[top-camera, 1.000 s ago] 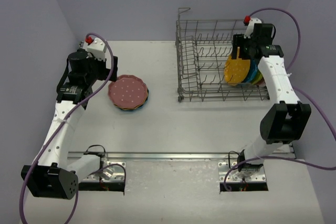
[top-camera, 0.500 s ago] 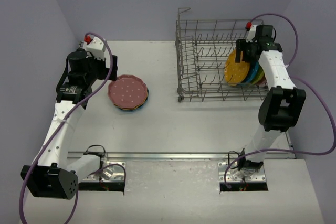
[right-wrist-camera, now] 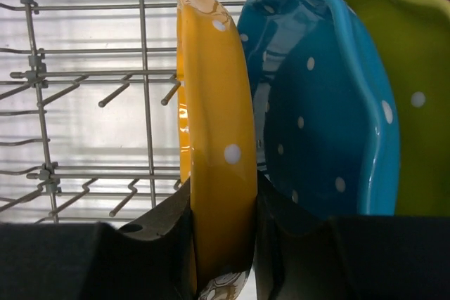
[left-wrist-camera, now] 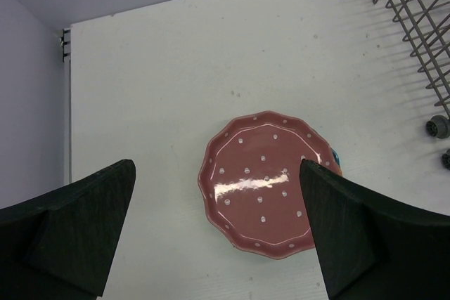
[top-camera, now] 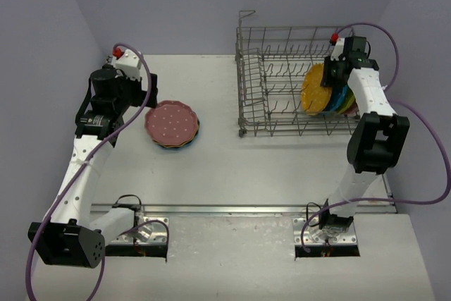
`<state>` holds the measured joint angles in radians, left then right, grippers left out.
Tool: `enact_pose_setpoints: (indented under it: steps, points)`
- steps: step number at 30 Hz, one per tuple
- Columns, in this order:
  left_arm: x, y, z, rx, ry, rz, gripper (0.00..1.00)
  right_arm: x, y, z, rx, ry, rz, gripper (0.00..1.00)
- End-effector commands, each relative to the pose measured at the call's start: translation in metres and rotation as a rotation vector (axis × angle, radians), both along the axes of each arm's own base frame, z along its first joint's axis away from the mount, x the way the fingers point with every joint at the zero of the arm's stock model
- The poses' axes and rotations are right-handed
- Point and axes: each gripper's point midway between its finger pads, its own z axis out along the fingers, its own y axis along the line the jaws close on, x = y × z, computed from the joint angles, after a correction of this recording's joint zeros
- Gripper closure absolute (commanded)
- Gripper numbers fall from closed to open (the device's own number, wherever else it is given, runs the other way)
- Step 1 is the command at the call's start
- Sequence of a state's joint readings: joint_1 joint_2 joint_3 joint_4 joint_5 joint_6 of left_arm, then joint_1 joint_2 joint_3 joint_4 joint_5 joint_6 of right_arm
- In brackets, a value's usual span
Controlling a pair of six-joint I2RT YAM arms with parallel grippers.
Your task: Unload the plates from the dish rack
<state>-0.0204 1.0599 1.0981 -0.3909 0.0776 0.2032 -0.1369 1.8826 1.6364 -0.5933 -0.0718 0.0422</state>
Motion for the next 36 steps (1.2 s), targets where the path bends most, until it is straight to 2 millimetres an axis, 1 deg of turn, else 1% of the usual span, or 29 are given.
enact_pose_setpoints:
  steps: [1,3,6,8,10,11,15,17,19,21,23,26,28,30,32,36]
  points:
    - [0.005,-0.004,0.03,-0.026,-0.092,-0.004,0.0,-0.003,0.032,0.067,0.099,-0.134,0.086,1.0]
    - [0.005,-0.005,0.031,-0.031,-0.092,-0.005,0.0,-0.005,0.036,0.08,0.117,-0.157,0.092,1.0]
    - [0.005,-0.006,0.034,-0.039,-0.096,-0.006,0.0,-0.011,0.043,0.12,0.144,-0.242,0.107,1.0]
    - [0.006,-0.006,0.035,-0.043,-0.1,-0.005,0.0,-0.013,0.048,0.141,0.165,-0.288,0.117,1.0]
    - [0.006,-0.007,0.039,-0.05,-0.106,-0.004,0.0,-0.018,0.052,0.172,0.172,-0.358,0.128,1.0]
    - [0.006,-0.007,0.039,-0.052,-0.107,-0.005,0.0,-0.019,0.053,0.185,0.175,-0.388,0.132,1.0]
    - [0.007,-0.01,0.044,-0.072,-0.112,-0.015,0.0,-0.027,0.055,0.226,0.167,-0.493,0.143,1.0]
    - [0.006,-0.015,0.046,-0.088,-0.113,-0.038,0.0,-0.031,0.057,0.238,0.168,-0.525,0.151,1.0]
    - [0.006,-0.022,0.05,-0.108,-0.115,-0.068,0.0,-0.033,0.061,0.245,0.18,-0.542,0.163,1.0]
    - [0.005,-0.027,0.051,-0.125,-0.114,-0.096,0.0,-0.033,0.062,0.246,0.186,-0.543,0.169,1.0]
    - [0.006,-0.032,0.054,-0.142,-0.113,-0.118,0.0,-0.03,0.06,0.239,0.174,-0.53,0.164,1.0]
    - [0.009,-0.032,0.054,-0.142,-0.11,-0.117,0.0,-0.027,0.058,0.225,0.168,-0.5,0.164,1.0]
    - [0.009,-0.033,0.054,-0.142,-0.107,-0.123,0.0,-0.028,0.058,0.22,0.18,-0.489,0.164,1.0]
    - [0.008,-0.037,0.052,-0.15,-0.101,-0.144,0.0,-0.029,0.062,0.219,0.218,-0.482,0.174,1.0]
    - [0.006,-0.045,0.051,-0.172,-0.09,-0.187,0.0,-0.03,0.069,0.219,0.258,-0.476,0.19,1.0]
    - [-0.001,-0.073,0.044,-0.257,-0.04,-0.327,0.0,-0.03,0.078,0.225,0.32,-0.473,0.2,1.0]
